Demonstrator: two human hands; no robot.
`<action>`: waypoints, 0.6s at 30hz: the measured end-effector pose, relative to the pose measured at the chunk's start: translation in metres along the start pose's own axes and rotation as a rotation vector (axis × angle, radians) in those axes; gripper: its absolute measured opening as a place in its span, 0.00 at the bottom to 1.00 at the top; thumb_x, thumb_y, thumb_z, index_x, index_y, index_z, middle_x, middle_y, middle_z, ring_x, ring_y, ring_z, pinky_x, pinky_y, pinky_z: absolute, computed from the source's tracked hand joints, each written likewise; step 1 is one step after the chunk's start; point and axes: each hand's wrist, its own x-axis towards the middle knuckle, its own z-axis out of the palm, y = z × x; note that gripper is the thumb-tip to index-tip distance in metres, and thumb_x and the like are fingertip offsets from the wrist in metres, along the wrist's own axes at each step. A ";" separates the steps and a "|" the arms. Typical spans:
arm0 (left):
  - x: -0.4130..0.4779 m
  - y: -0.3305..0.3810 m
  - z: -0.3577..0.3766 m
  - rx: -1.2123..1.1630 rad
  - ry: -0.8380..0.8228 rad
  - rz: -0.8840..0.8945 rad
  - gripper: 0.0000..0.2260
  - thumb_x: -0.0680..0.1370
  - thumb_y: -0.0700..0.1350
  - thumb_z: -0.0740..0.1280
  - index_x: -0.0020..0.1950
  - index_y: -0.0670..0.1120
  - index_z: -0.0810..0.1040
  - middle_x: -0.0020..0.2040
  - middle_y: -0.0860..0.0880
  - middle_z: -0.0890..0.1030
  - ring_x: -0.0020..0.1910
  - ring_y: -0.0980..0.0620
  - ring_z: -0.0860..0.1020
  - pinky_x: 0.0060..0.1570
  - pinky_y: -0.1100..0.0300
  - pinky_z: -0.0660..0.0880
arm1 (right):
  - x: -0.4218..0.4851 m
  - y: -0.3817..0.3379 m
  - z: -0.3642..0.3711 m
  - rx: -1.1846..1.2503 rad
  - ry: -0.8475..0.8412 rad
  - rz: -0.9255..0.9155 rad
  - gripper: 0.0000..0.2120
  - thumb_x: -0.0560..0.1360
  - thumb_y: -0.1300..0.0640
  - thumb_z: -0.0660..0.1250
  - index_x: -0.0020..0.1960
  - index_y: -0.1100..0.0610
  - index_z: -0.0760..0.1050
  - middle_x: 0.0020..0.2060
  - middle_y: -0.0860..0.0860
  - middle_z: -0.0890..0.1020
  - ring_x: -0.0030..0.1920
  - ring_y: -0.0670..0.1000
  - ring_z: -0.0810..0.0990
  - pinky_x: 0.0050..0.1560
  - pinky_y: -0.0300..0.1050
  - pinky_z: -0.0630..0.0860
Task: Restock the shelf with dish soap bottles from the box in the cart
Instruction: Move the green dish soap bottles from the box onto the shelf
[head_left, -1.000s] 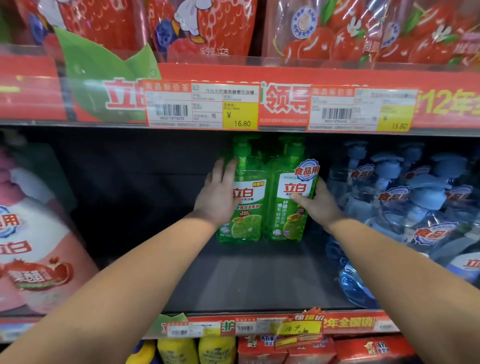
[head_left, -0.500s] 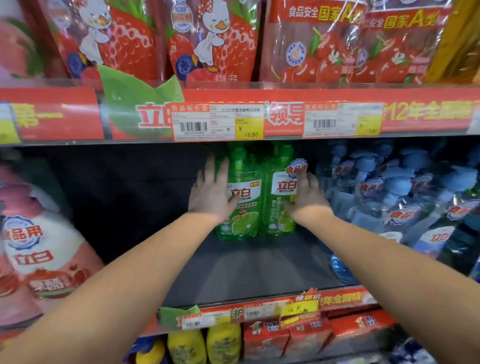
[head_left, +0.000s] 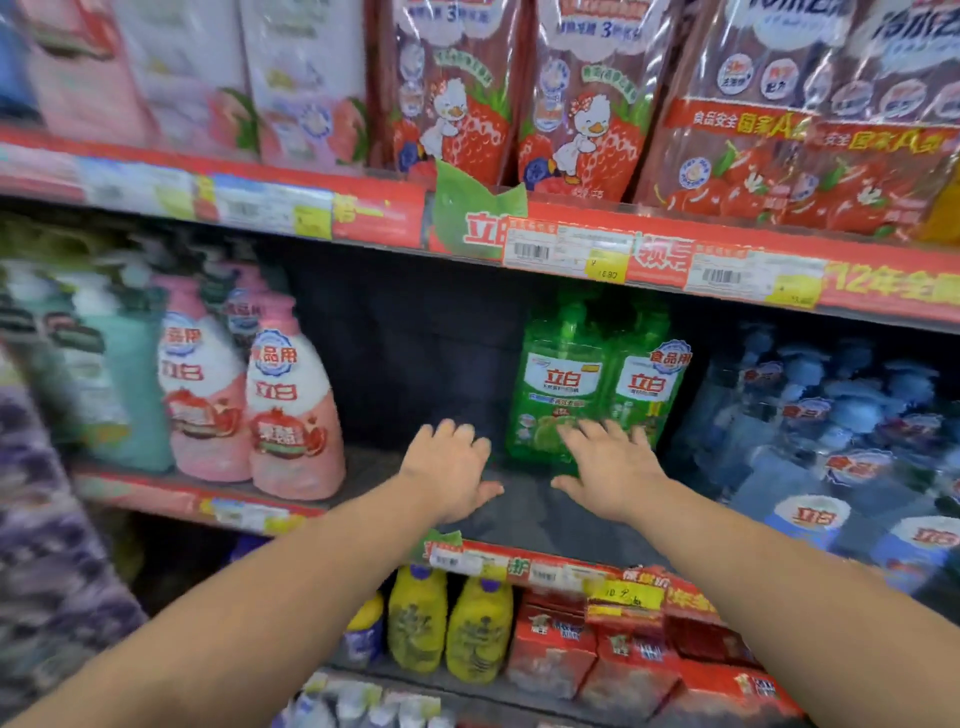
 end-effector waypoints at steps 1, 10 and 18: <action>-0.013 0.000 -0.001 -0.007 -0.016 -0.031 0.27 0.76 0.64 0.55 0.67 0.46 0.66 0.66 0.44 0.69 0.64 0.42 0.66 0.61 0.47 0.65 | -0.007 -0.007 0.000 0.014 0.002 -0.025 0.35 0.77 0.39 0.57 0.77 0.51 0.50 0.77 0.54 0.56 0.76 0.60 0.52 0.72 0.64 0.52; -0.164 0.014 -0.004 -0.061 -0.078 -0.292 0.27 0.75 0.64 0.58 0.65 0.46 0.69 0.64 0.44 0.72 0.64 0.42 0.68 0.60 0.48 0.66 | -0.088 -0.077 0.015 0.138 -0.012 -0.251 0.34 0.76 0.40 0.60 0.76 0.51 0.52 0.76 0.53 0.58 0.76 0.60 0.54 0.71 0.63 0.54; -0.314 -0.012 -0.011 -0.032 -0.213 -0.548 0.27 0.76 0.63 0.57 0.66 0.46 0.67 0.63 0.44 0.71 0.64 0.42 0.68 0.59 0.48 0.67 | -0.157 -0.182 0.013 0.182 -0.033 -0.511 0.32 0.75 0.40 0.60 0.75 0.50 0.56 0.73 0.53 0.62 0.74 0.59 0.57 0.71 0.62 0.54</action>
